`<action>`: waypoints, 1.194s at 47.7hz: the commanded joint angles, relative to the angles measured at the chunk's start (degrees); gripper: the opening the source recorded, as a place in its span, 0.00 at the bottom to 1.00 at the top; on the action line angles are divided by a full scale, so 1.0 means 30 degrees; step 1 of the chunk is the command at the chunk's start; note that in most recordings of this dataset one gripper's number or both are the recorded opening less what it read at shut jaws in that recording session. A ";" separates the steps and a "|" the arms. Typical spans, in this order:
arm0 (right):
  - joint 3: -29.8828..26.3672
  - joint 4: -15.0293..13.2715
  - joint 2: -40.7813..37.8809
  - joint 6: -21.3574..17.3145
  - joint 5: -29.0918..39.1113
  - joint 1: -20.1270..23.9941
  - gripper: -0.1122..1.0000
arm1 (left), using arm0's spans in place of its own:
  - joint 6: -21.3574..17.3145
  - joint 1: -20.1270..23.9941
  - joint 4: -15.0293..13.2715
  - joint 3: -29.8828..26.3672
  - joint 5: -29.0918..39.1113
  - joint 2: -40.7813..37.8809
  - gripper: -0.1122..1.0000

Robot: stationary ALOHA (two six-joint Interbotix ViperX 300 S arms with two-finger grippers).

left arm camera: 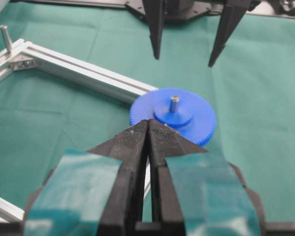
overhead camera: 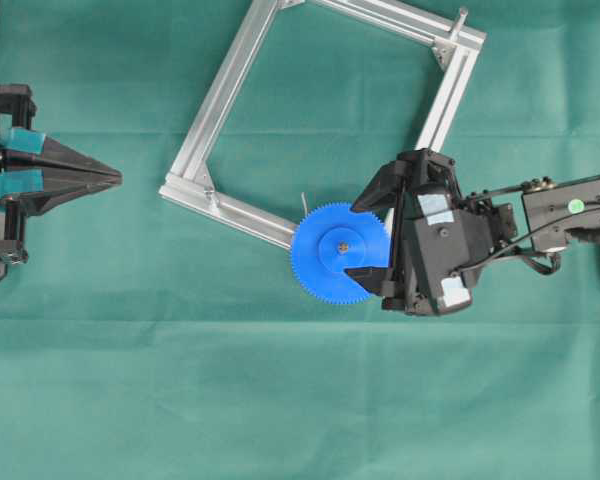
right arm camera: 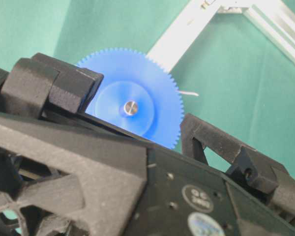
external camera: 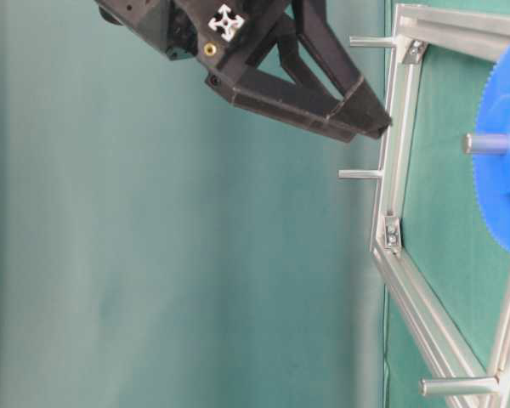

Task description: Find the location of the shaft and insert the gear.

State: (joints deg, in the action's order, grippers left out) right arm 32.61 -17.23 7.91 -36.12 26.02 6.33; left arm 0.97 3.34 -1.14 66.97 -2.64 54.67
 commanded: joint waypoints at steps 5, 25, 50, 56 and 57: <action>-0.0176 -0.0029 0.0498 0.0029 -0.0029 0.0059 0.90 | 0.0000 0.0059 -0.0029 -0.0205 -0.0088 -0.0146 0.11; 0.0469 -0.0029 0.1172 -0.0029 -0.0029 0.0059 0.90 | 0.0000 0.0059 -0.0029 -0.0205 -0.0088 -0.0146 0.11; 0.1582 -0.0029 0.2490 -0.0088 -0.0029 0.0234 0.90 | 0.0000 0.0059 -0.0059 -0.0205 -0.0088 -0.0146 0.11; 0.1875 -0.0029 0.2783 -0.0088 -0.0029 0.0352 0.90 | 0.0000 0.0059 -0.0029 -0.0205 -0.0088 -0.0146 0.11; 0.1934 -0.0029 0.2842 -0.0088 -0.0029 0.0352 0.90 | 0.0000 0.0059 -0.0029 -0.0176 -0.0059 -0.0146 0.11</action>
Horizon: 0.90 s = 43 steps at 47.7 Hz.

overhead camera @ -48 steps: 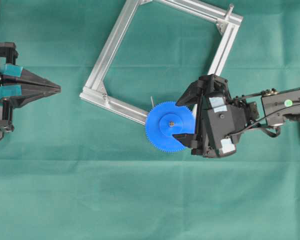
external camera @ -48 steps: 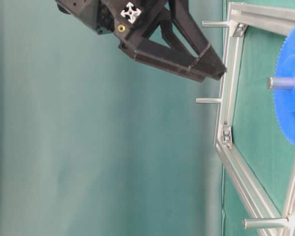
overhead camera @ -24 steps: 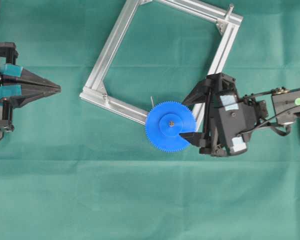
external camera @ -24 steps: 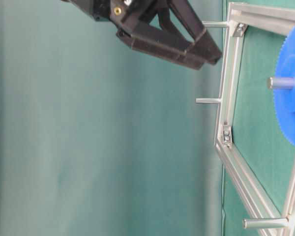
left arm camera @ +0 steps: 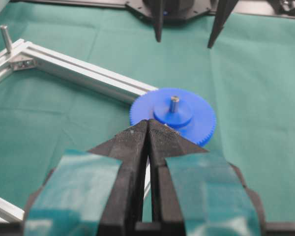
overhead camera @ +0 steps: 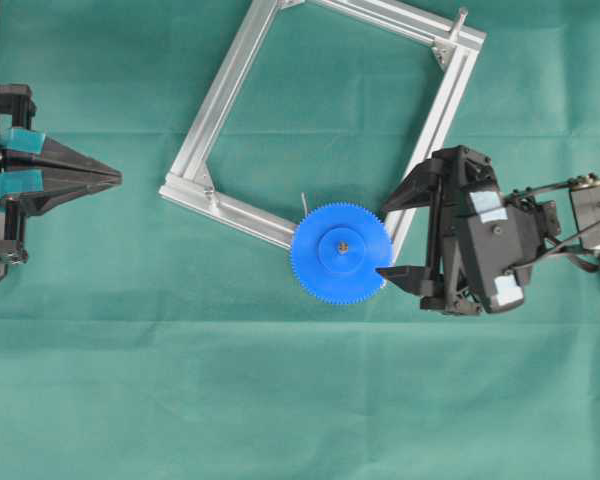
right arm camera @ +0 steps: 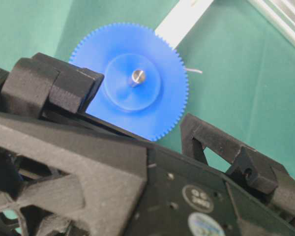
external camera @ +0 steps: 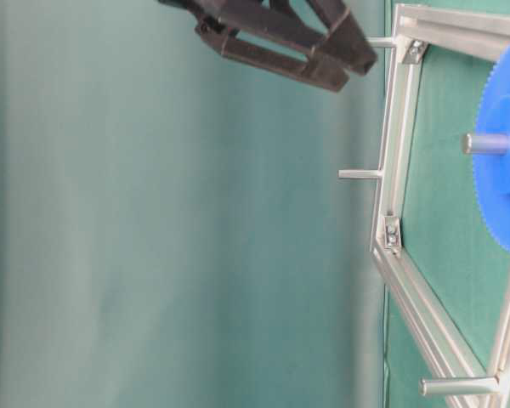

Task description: Find the location of the shaft and insert the gear.

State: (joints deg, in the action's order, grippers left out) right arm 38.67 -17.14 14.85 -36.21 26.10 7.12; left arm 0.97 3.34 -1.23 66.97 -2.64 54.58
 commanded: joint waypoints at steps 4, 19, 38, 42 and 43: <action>0.0146 -0.0059 0.0762 -0.0059 -0.0059 0.0088 0.90 | 0.0000 0.0029 0.0000 -0.0205 -0.0088 -0.0117 0.11; 0.0586 -0.0059 0.1289 -0.0088 -0.0059 0.0205 0.90 | 0.0000 0.0059 0.0000 -0.0205 -0.0088 -0.0117 0.11; 0.0703 -0.0059 0.1406 -0.0088 0.0029 0.0264 0.90 | 0.0000 0.0029 -0.0029 -0.0205 -0.0059 -0.0117 0.11; 0.0703 -0.0059 0.1406 -0.0088 0.0029 0.0264 0.90 | 0.0000 0.0059 0.0000 -0.0205 -0.0059 -0.0117 0.11; 0.0703 -0.0059 0.1406 -0.0088 0.0029 0.0264 0.90 | 0.0000 0.0059 0.0000 -0.0176 -0.0088 -0.0117 0.11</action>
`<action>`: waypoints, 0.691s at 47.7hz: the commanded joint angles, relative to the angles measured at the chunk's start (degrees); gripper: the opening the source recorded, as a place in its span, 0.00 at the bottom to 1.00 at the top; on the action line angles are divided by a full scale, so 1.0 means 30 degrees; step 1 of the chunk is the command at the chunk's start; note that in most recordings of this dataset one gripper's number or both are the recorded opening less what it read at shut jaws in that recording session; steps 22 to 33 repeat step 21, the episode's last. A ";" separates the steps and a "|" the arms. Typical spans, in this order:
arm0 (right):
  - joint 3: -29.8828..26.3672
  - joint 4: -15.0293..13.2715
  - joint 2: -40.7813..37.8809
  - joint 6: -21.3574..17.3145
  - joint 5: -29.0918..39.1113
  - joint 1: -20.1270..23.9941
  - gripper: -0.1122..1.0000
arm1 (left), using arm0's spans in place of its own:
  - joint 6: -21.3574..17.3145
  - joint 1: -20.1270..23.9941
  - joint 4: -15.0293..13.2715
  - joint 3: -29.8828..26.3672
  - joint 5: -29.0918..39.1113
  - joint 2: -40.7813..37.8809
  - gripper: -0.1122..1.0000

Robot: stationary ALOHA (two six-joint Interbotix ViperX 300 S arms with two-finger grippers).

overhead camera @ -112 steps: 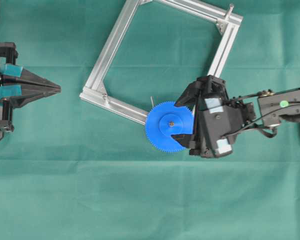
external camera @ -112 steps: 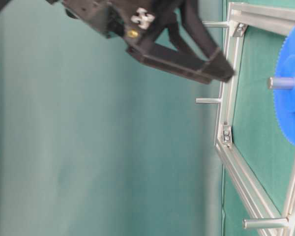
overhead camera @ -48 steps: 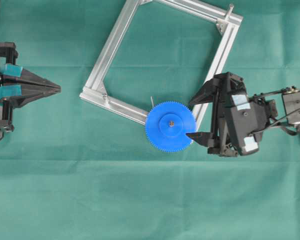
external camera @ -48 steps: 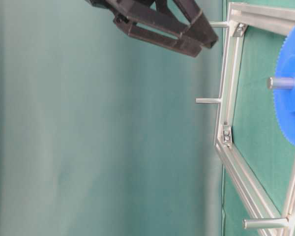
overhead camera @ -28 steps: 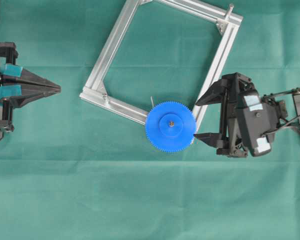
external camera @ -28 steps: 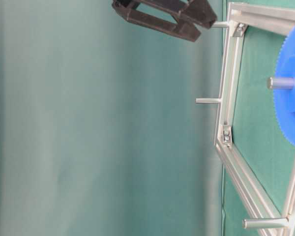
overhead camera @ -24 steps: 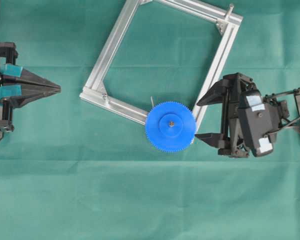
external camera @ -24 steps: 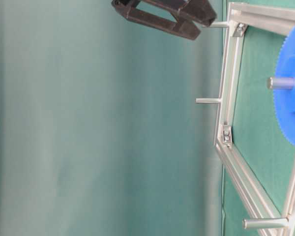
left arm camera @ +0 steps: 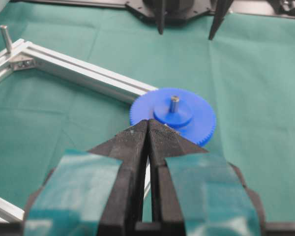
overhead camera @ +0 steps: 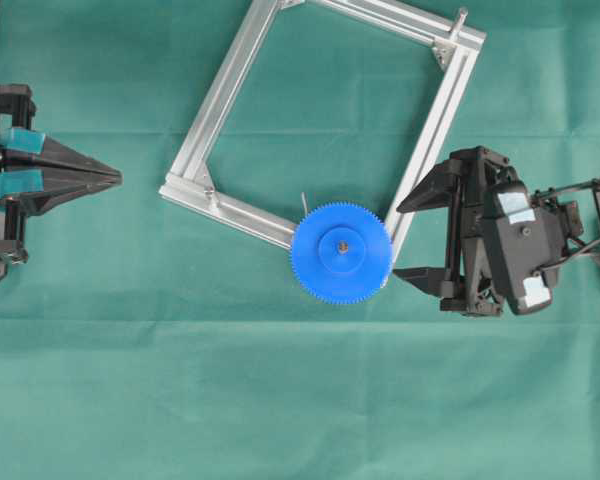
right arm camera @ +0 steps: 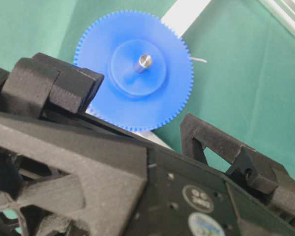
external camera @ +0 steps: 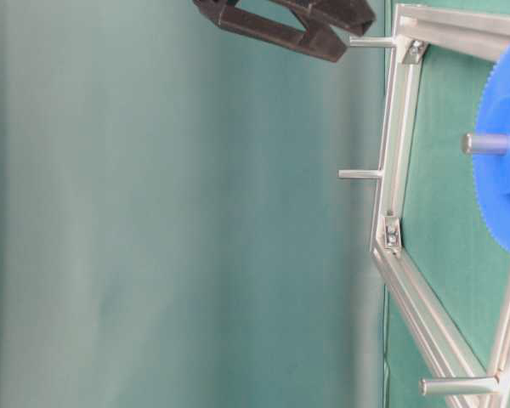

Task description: Find the location of the shaft and insert the gear.

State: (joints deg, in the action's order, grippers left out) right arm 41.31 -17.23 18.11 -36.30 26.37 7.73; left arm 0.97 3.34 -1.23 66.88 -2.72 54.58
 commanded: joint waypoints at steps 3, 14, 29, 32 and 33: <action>-0.0176 -0.0029 0.0322 -0.0059 -0.0059 0.0059 0.90 | 0.0000 0.0059 0.0000 -0.0176 -0.0029 -0.0117 0.11; -0.0176 -0.0029 0.0322 -0.0059 0.0059 0.0059 0.90 | 0.0000 0.0029 0.0000 -0.0176 -0.0059 -0.0117 0.11; -0.0146 -0.0029 0.0322 -0.0029 0.0088 0.0059 0.90 | 0.0000 0.0059 -0.0029 -0.0176 -0.0029 -0.0117 0.11; -0.0146 -0.0029 0.0322 -0.0029 0.0088 0.0059 0.90 | 0.0000 0.0059 -0.0029 -0.0176 -0.0029 -0.0117 0.11; -0.0146 -0.0029 0.0322 -0.0029 0.0088 0.0059 0.90 | 0.0000 0.0059 -0.0029 -0.0176 -0.0029 -0.0117 0.11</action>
